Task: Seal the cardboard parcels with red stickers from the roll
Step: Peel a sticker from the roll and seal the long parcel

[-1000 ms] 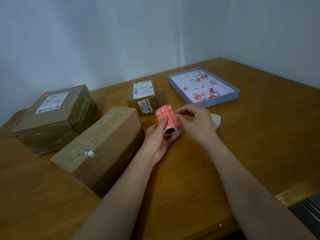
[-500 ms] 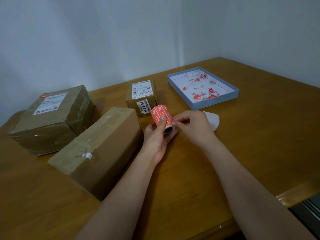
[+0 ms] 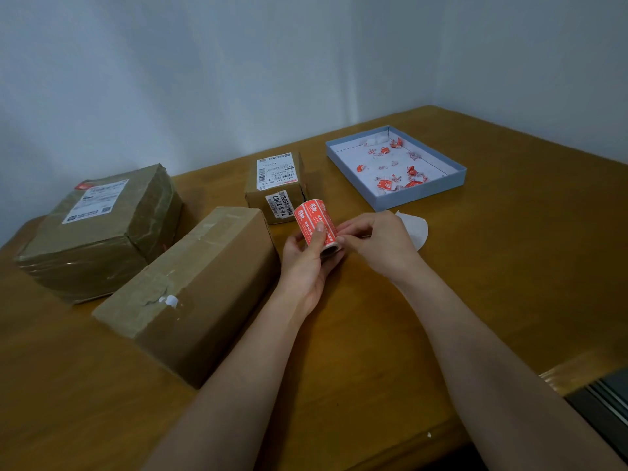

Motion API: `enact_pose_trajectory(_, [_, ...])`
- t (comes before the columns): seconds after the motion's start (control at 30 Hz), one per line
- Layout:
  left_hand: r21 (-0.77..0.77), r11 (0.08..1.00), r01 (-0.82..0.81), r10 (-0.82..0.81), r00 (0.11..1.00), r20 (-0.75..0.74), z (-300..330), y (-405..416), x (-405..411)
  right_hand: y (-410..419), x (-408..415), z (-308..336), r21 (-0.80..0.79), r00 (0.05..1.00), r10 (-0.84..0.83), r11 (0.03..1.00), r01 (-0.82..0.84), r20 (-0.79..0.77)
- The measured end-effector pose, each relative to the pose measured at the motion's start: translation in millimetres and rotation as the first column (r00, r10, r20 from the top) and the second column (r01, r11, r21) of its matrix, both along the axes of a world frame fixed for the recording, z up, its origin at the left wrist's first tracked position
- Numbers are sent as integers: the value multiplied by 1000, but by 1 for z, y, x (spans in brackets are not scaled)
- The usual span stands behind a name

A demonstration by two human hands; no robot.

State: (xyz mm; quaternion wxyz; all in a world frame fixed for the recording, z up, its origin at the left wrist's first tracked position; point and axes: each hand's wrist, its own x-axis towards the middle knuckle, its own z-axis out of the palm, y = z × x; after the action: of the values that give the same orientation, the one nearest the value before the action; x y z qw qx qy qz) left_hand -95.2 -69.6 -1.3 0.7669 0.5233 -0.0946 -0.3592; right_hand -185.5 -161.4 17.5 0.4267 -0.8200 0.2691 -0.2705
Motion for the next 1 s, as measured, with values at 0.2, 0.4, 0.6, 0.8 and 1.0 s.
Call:
enact_pose_trajectory(0.2, [17, 1000, -7, 7, 1000, 17, -1, -1, 1, 1, 1, 1, 37, 1000, -3, 999, 4, -16])
enact_pose_trajectory(0.4, [28, 1000, -1, 0, 999, 38, -1, -1, 1, 1, 0, 1, 27, 1000, -5, 1000, 5, -24])
enact_pose_trajectory(0.6, [45, 999, -12, 10, 998, 55, -1, -2, 1, 4, 0, 3, -2, 1000, 5, 1000, -5, -2])
enact_pose_trajectory(0.8, [31, 999, -11, 10, 999, 32, 1, -1, 0, 3, -1, 4, 78, 1000, 11, 997, -9, -25])
enact_pose_trajectory(1.0, [31, 999, 7, -9, 999, 48, 0, 1, 0, 0, -1, 2, 217, 1000, -1, 976, 0, 8])
